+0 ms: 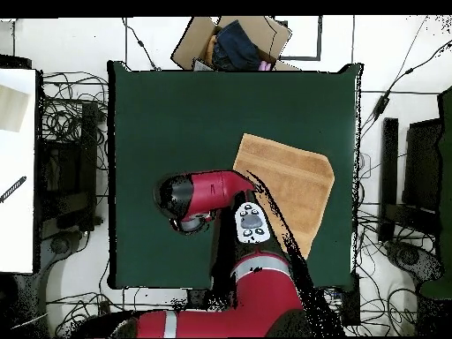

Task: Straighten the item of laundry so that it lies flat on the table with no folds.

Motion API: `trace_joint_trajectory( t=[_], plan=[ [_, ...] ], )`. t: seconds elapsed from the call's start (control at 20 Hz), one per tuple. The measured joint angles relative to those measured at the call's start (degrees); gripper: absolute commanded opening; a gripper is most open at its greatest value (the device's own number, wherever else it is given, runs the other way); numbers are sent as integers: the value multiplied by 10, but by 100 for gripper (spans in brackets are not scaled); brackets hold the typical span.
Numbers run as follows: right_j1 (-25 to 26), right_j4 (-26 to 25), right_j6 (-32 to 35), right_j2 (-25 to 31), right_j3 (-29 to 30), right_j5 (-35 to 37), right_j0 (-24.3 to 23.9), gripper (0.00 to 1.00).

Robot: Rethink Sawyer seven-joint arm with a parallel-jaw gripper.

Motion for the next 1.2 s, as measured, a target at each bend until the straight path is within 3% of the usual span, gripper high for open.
trace_joint_trajectory(
  t=[1.2],
  plan=[
    [46,0,0,0,-1,0,-3,100]
  ],
)
